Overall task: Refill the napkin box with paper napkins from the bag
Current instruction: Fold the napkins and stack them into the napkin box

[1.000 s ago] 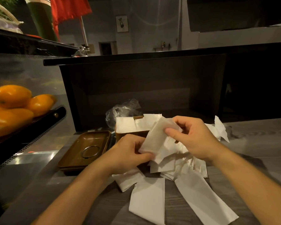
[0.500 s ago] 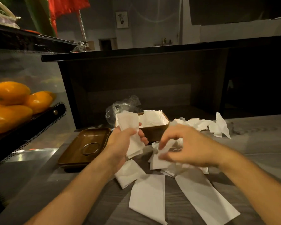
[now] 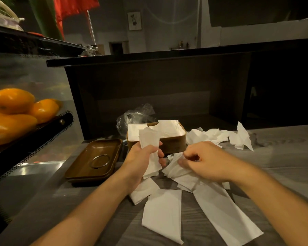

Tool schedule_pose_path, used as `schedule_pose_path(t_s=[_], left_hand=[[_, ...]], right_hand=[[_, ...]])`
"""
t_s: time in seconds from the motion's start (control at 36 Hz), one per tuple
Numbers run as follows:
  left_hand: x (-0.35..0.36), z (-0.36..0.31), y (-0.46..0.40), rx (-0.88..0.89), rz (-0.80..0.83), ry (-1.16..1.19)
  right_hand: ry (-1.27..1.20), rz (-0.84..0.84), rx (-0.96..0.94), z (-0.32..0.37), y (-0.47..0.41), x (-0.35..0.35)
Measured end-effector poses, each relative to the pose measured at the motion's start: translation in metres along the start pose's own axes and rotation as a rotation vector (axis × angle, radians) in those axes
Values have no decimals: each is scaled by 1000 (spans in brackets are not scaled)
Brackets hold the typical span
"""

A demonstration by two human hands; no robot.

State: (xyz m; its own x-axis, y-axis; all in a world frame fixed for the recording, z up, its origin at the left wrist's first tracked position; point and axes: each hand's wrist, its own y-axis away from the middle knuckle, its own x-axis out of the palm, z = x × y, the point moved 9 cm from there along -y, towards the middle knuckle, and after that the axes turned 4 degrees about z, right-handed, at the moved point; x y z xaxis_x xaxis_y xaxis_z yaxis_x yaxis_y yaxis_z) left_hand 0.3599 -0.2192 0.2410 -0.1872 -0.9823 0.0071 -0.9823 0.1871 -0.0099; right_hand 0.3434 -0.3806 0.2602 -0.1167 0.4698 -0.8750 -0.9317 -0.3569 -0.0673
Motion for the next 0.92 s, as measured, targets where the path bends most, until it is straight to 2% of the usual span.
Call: schedule_pose_path(t_s=[0.58, 0.81, 0.92], left_hand=[[4, 5, 0, -8, 30, -55], [3, 6, -1, -20, 10, -75], [-2, 4, -1, 8, -28, -112]], right_hand=[[8, 115, 13, 4, 1, 8], [35, 67, -6, 0, -3, 7], [-61, -2, -42, -1, -3, 1]])
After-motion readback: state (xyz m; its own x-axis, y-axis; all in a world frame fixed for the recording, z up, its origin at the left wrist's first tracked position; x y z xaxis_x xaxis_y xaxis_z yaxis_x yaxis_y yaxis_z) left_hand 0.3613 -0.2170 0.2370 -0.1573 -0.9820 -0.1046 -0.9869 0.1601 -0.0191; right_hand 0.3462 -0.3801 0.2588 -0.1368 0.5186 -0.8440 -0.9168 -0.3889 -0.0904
